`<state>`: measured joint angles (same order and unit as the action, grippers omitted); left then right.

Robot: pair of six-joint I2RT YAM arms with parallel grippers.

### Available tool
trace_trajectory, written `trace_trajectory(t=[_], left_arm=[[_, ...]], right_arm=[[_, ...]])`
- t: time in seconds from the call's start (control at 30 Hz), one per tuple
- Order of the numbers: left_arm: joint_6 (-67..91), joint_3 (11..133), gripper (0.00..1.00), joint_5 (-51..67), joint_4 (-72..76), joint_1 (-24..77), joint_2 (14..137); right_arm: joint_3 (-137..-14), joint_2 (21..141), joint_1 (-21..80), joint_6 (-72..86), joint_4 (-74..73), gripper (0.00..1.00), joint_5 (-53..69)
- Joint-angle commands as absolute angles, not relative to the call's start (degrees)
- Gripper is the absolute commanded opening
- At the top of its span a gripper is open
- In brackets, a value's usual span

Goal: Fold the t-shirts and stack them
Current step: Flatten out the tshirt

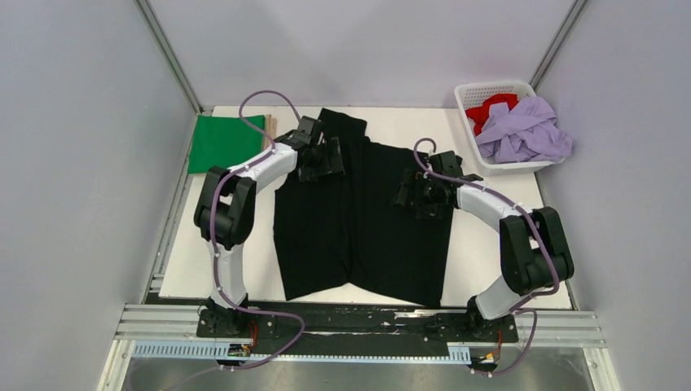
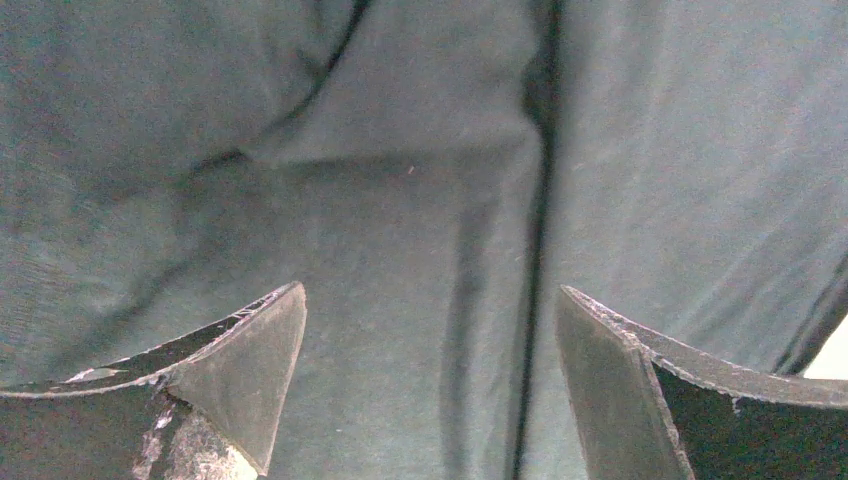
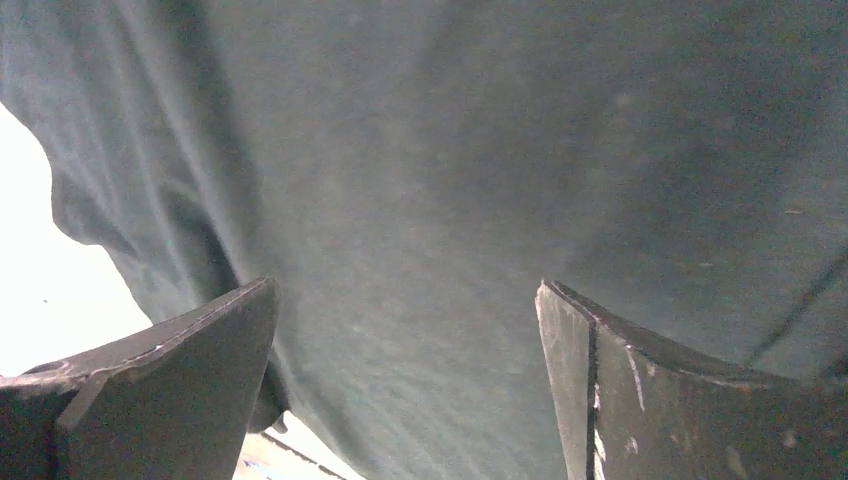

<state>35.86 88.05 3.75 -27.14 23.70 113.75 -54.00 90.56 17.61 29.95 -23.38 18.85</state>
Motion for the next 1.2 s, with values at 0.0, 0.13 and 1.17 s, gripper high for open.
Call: trace_trajectory(t=[0.0, 0.13, 1.17], left_arm=[[36.9, 83.2, 1.00, 5.6, -25.4, 23.5, 116.5], [38.9, 77.5, 1.00, 9.1, -23.8, 19.4, 116.8], [32.5, 73.2, 1.00, 4.4, -33.6, 11.8, 97.5]], right_arm=[[-52.2, 91.8, 13.1, 31.7, -24.0, 1.00, 16.0], [-47.7, 88.6, 7.9, 32.0, -24.4, 1.00, 13.5], [-49.0, 69.0, 4.8, 31.0, -33.2, 1.00, 7.1]])
